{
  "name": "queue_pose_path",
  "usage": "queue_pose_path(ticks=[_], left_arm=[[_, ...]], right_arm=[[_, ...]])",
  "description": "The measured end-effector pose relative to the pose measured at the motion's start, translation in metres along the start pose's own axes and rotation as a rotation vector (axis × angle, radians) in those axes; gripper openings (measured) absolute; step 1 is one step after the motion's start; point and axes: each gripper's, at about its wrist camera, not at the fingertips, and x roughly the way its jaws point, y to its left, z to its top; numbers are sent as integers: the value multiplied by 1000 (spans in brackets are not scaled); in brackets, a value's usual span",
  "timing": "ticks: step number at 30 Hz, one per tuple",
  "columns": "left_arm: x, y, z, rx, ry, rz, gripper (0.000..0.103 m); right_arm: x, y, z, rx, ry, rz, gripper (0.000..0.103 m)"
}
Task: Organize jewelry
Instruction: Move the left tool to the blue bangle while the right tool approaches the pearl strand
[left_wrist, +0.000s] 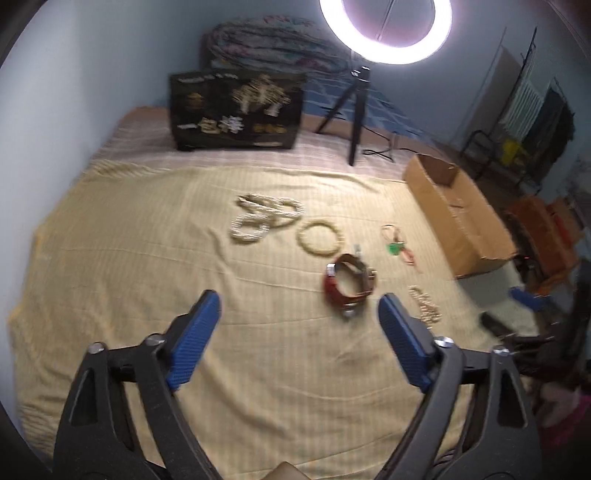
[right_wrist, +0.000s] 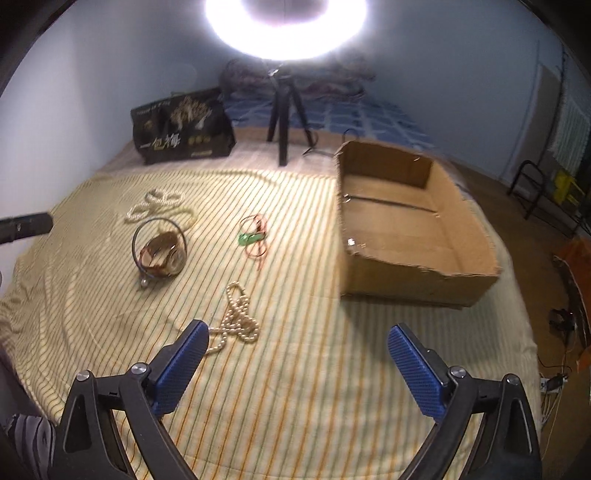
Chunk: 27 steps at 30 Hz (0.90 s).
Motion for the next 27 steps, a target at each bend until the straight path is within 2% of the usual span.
queue_pose_path(ticks=[2, 7, 9, 12, 14, 17, 19, 23, 25, 27], left_arm=[[10, -6, 4, -5, 20, -41, 79], [39, -20, 8, -11, 89, -100, 56], [51, -25, 8, -7, 111, -113, 51], [60, -29, 9, -10, 130, -143, 45], [65, -33, 10, -10, 135, -157, 45], [73, -37, 14, -9, 135, -155, 43], [79, -38, 16, -9, 137, -152, 37], [92, -38, 19, -13, 151, -154, 34], [98, -39, 19, -15, 157, -157, 28], [102, -40, 19, -15, 160, -157, 28]], right_arm=[[8, 1, 0, 4, 25, 20, 94], [25, 6, -1, -9, 72, 58, 87], [29, 6, -1, -11, 86, 75, 82], [37, 6, 0, 0, 108, 108, 78], [41, 5, 0, 10, 117, 127, 78], [49, 6, 1, 11, 132, 141, 76], [54, 6, 2, 13, 137, 146, 76], [63, 6, 2, 29, 155, 164, 76], [67, 6, 2, 29, 162, 167, 76], [71, 8, 3, 24, 168, 169, 76]])
